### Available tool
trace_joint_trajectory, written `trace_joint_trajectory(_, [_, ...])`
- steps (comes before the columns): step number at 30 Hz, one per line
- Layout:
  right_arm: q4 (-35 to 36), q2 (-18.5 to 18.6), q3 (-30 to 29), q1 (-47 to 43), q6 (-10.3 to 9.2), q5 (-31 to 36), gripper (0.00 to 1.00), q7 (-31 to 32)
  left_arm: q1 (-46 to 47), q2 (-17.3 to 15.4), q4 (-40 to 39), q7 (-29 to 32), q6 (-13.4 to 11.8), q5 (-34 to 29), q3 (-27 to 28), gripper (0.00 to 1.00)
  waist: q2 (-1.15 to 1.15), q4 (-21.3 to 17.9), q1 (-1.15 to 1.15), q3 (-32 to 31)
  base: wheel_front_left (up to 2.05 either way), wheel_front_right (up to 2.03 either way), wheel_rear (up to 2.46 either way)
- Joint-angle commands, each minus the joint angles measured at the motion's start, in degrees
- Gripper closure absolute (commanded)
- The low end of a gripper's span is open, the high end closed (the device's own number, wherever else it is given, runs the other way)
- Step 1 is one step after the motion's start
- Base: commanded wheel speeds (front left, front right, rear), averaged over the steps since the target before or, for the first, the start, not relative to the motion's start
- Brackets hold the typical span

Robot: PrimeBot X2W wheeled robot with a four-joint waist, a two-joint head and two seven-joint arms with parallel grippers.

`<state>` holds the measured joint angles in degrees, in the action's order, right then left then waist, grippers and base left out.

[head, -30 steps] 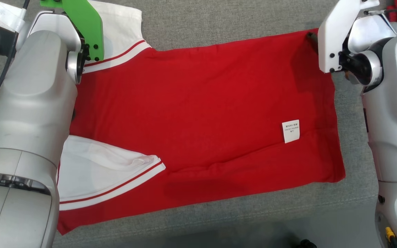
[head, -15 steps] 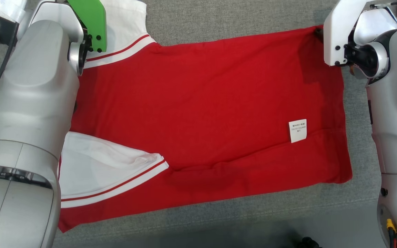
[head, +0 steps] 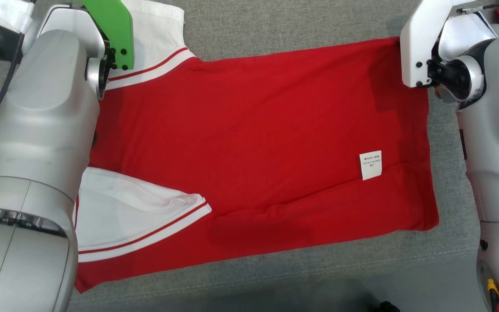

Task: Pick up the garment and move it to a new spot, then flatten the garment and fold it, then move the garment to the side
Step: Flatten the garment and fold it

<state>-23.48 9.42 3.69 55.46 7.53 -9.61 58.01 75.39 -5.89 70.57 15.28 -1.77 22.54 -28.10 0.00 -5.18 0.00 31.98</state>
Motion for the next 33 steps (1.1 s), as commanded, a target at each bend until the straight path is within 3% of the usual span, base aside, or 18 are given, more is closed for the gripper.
trace_joint_trajectory(1, [0.5, 0.5, 0.0, -1.2, -0.08, -0.5, 1.0, -0.7, -1.9, 0.2, 0.6, -0.5, -0.2, 0.8, 0.2, 1.0, 0.0, 0.0, 0.0, -0.5, 0.0, 0.0, 0.0])
trace_joint_trajectory(13, [8.3, 4.5, 1.6, -9.2, -0.08, -4.2, 1.0, -7.0, -8.1, 1.0, -6.7, -15.1, 2.1, 6.1, 4.4, 1.0, 0.0, 2.5, 0.0, -6.0, 0.0, 0.0, 0.0])
trace_joint_trajectory(19, [12.0, 6.8, 3.1, -13.8, -0.08, -6.3, 1.0, -8.3, -14.9, 0.1, -13.1, -19.4, 2.2, 7.4, 5.0, 1.0, 0.0, 3.3, 0.0, -9.3, 0.0, 0.0, 0.0])
trace_joint_trajectory(25, [16.2, 8.9, 3.3, -19.1, -0.07, -8.1, 1.0, -8.8, -25.8, -1.9, -24.3, -20.4, 0.0, 8.5, 5.7, 1.0, 0.0, 3.9, 0.0, -11.4, 0.0, 0.0, 0.0])
trace_joint_trajectory(33, [18.2, 13.7, 7.5, -23.7, -0.09, -9.5, 1.0, -7.9, -44.7, -7.1, -47.3, -13.4, -5.8, 10.9, 6.8, 1.0, 0.0, 4.2, 0.0, -13.2, 0.0, 0.0, 0.0])
